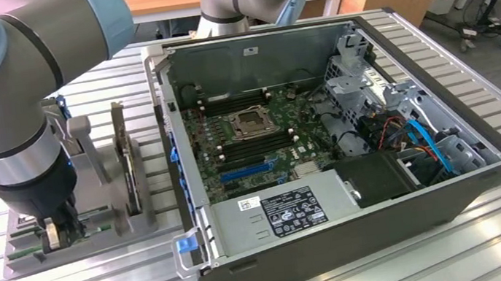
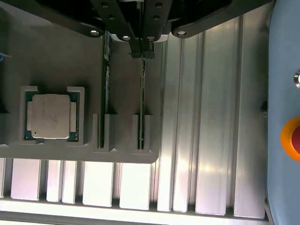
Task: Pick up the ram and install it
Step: 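Pick up the ram and move it above insertion slot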
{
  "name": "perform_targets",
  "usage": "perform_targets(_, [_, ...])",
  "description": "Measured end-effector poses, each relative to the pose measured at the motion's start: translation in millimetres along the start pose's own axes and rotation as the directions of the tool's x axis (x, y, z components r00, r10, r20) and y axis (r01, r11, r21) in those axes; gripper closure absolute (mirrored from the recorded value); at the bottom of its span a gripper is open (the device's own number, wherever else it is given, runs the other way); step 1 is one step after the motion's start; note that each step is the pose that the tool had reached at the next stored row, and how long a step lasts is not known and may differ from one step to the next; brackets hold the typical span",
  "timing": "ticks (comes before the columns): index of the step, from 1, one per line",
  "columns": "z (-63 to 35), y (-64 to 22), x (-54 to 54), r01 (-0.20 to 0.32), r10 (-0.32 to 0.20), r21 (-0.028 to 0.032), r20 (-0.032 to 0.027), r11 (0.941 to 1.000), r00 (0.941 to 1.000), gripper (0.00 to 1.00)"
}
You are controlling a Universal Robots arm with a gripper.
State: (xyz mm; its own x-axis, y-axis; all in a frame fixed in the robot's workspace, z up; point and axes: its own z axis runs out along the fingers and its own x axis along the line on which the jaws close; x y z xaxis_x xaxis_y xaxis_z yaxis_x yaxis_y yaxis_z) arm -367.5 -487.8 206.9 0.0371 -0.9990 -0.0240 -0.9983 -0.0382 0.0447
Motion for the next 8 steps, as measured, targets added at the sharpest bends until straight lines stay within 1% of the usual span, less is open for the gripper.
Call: perform_targets(8, [-5.0, 0.2, -0.1, 0.000, 0.000, 0.0000, 0.0000, 1.0000, 1.0000, 0.88])
